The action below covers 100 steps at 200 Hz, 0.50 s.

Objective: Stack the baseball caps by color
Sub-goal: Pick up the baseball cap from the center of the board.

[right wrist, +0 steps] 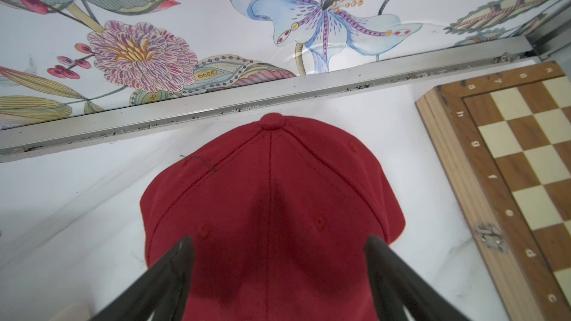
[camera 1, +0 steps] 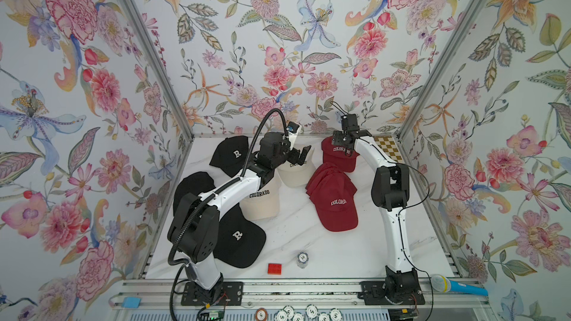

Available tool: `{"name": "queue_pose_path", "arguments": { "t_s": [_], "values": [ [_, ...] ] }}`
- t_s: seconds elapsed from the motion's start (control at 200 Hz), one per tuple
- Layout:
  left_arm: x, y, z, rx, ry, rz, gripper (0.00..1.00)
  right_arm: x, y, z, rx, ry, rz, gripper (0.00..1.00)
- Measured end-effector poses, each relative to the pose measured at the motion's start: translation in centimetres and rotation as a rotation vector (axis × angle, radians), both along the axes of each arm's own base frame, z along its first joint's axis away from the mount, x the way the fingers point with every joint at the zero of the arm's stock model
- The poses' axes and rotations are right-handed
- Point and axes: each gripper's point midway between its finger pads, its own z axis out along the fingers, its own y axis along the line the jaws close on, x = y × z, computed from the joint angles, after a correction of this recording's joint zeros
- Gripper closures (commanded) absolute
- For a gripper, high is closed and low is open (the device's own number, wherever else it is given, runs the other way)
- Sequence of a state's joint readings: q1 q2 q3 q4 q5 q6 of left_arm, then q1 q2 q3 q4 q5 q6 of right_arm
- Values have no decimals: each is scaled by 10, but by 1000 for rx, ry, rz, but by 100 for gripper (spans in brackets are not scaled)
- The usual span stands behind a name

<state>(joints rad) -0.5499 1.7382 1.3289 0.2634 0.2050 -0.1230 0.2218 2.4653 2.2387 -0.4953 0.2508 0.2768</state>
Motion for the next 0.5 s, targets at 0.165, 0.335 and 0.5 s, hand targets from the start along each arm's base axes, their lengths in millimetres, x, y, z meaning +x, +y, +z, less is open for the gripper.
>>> {"name": "queue_pose_path", "arguments": {
  "t_s": [0.165, 0.335, 0.5],
  "values": [
    [0, 1, 0, 0, 1, 2, 0, 1, 1, -1, 24, 2, 4, 23],
    [1, 1, 0, -5, 5, 4, 0, 1, 3, -2, 64, 8, 17, 28],
    [1, 2, 0, -11, 8, 7, 0, 1, 5, -5, 96, 19, 35, 31]
  ]
}}
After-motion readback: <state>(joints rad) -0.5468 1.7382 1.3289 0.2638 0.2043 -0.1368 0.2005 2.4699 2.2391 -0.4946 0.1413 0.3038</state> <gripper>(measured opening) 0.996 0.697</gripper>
